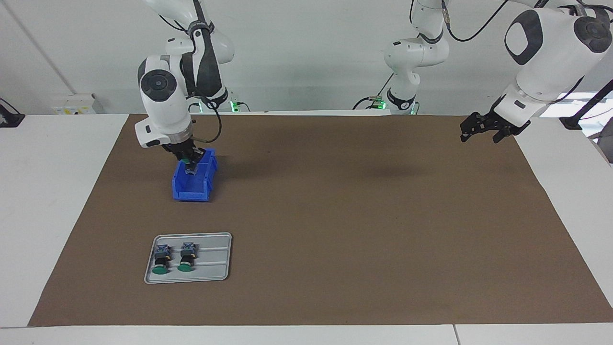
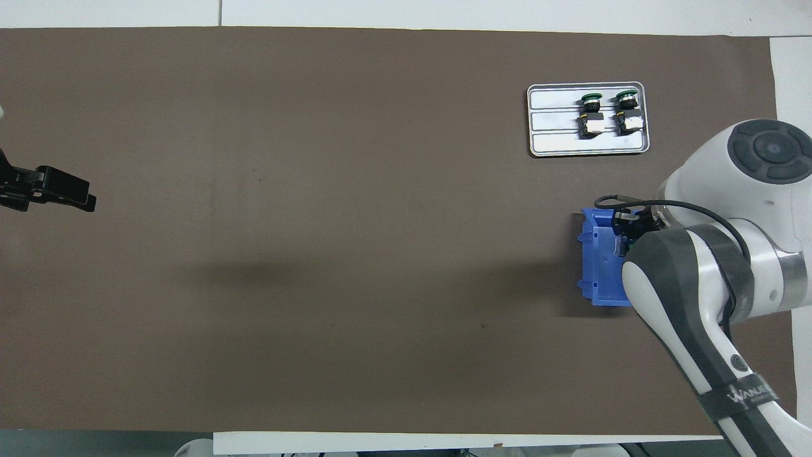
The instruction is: Place and press button with both arms
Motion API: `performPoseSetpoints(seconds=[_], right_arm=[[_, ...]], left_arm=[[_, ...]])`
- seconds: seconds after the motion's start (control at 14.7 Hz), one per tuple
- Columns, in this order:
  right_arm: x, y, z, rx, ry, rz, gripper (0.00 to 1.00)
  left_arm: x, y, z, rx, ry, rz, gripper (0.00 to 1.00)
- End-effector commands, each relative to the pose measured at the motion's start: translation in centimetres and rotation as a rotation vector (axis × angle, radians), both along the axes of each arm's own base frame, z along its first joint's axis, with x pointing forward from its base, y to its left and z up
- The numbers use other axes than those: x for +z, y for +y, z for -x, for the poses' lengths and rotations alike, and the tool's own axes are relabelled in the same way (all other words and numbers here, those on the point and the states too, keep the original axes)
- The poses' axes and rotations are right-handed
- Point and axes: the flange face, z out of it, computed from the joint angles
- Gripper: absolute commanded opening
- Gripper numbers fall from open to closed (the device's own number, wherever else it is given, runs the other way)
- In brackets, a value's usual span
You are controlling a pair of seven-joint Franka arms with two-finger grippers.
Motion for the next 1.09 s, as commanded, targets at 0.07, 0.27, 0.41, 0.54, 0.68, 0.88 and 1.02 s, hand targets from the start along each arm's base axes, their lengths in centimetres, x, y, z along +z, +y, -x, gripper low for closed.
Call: performPoseSetpoints(seconds=[0.07, 0.27, 0.41, 0.54, 0.68, 0.88, 1.02], right_arm=[[-1.3, -0.2, 1.2, 0.022, -0.02, 0.011, 0.12], [-2.4, -0.3, 1.3, 0.03, -0.03, 0.004, 0.12], [-3.2, -0.3, 1.4, 0.034, -0.043, -0.001, 0.12], [-3.8, -0.3, 1.3, 0.037, -0.046, -0.003, 0.12], [-4.0, -0.3, 1.3, 0.037, -0.045, -0.004, 0.12], [-4.4, -0.4, 1.6, 0.038, -0.039, -0.004, 0.13], [-4.6, -0.4, 1.6, 0.038, -0.039, -0.005, 0.13]], left_arm=[[0.3, 0.4, 0.7, -0.007, -0.006, -0.009, 1.0], [0.3, 0.4, 0.7, -0.007, -0.006, -0.009, 1.0], [0.3, 0.4, 0.7, -0.007, -0.006, -0.009, 1.0], [0.3, 0.4, 0.7, -0.007, -0.006, -0.009, 1.0], [0.3, 0.4, 0.7, -0.007, -0.006, -0.009, 1.0], [0.3, 0.4, 0.7, -0.007, -0.005, -0.009, 1.0], [0.3, 0.4, 0.7, -0.007, -0.006, -0.009, 1.0]])
